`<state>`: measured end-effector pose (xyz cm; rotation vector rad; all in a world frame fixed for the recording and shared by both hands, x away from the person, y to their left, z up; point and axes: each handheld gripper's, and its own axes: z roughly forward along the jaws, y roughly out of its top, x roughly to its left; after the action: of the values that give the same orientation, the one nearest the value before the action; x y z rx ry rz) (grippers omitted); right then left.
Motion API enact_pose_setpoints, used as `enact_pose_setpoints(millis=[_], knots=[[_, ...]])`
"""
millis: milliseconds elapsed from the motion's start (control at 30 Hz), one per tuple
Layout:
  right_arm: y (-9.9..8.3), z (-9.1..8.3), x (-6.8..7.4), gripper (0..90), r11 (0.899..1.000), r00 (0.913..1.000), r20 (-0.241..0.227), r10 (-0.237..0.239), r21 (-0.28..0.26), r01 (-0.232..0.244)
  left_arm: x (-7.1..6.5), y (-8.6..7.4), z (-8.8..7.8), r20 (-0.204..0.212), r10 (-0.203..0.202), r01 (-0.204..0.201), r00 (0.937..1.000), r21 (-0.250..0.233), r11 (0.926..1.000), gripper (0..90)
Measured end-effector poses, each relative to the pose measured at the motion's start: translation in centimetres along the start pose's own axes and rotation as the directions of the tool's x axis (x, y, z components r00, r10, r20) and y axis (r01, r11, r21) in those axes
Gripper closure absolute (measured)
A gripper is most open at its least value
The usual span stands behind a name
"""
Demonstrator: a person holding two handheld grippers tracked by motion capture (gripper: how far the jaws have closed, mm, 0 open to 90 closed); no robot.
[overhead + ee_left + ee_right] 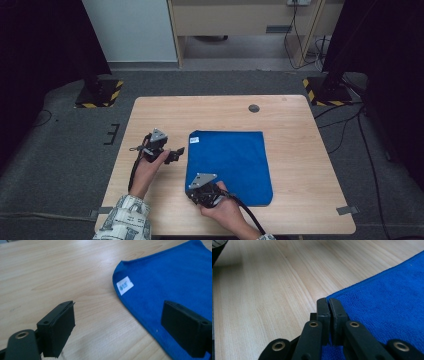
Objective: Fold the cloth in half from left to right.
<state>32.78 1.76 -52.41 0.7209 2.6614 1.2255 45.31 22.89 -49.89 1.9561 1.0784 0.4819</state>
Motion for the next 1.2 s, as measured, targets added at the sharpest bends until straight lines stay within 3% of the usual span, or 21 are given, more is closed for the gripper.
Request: enact_pose_setpoints(millis=[167, 400, 467, 600, 733, 900, 967, 1033, 1200], knots=[[-0.2, 0.2, 0.2, 87.7, 1.0, 0.9999, -0.015, 0.004, -0.004, -0.004, -0.2, 1.6, 1.2, -0.01, 0.018, -0.018, 0.9998, -0.009, 0.9998, 16.1], [-0.5, 0.0, 0.2, 87.7, 1.0, 0.9998, -0.007, 0.02, -0.013, -0.02, -1.0, 3.2, 4.3, -0.008, 0.087, -0.087, 0.9962, 0.042, 0.9953, 24.5], [-0.5, 0.1, 0.4, 87.6, 1.0, 0.9998, -0.002, 0.02, -0.015, -0.02, -1.2, 3.4, 5.2, 0.014, 0.075, -0.076, 0.9971, 0.054, 0.9957, 25.5], [-0.4, 0.1, 0.6, 87.6, 1.0, 0.9998, 0.008, 0.018, -0.022, -0.018, -0.9, 3.8, 6.4, -0.022, 0.07, -0.069, 0.9973, 0.057, 0.996, 33.1], [-0.6, 0.0, 0.5, 87.6, 0.999, 0.9995, 0.009, 0.03, -0.031, -0.03, -0.5, 3.9, 7.1, -0.026, 0.086, -0.084, 0.9959, 0.071, 0.9939, 40.9], [-0.6, -0.2, 0.5, 87.7, 0.999, 0.9995, 0.004, 0.031, -0.043, -0.031, -0.4, 3.9, 7.8, 0.007, 0.086, -0.087, 0.9962, 0.11, 0.9901, 48.5], [-0.6, -0.2, 0.6, 87.6, 0.999, 0.9996, 0.005, 0.029, -0.042, -0.029, -0.5, 3.9, 8.0, 0.028, 0.085, -0.088, 0.996, 0.117, 0.9893, 53.8], [-0.6, -0.3, 0.6, 87.6, 0.999, 0.9996, 0.006, 0.027, -0.047, -0.027, -0.7, 4.0, 8.2, 0.025, 0.107, -0.11, 0.9939, 0.143, 0.9836, 58.1], [-0.4, -0.5, 0.8, 87.7, 0.999, 0.9997, 0.017, 0.018, -0.048, -0.017, -0.4, 4.1, 8.3, 0.045, 0.073, -0.078, 0.9964, 0.135, 0.9878, 80.0]])
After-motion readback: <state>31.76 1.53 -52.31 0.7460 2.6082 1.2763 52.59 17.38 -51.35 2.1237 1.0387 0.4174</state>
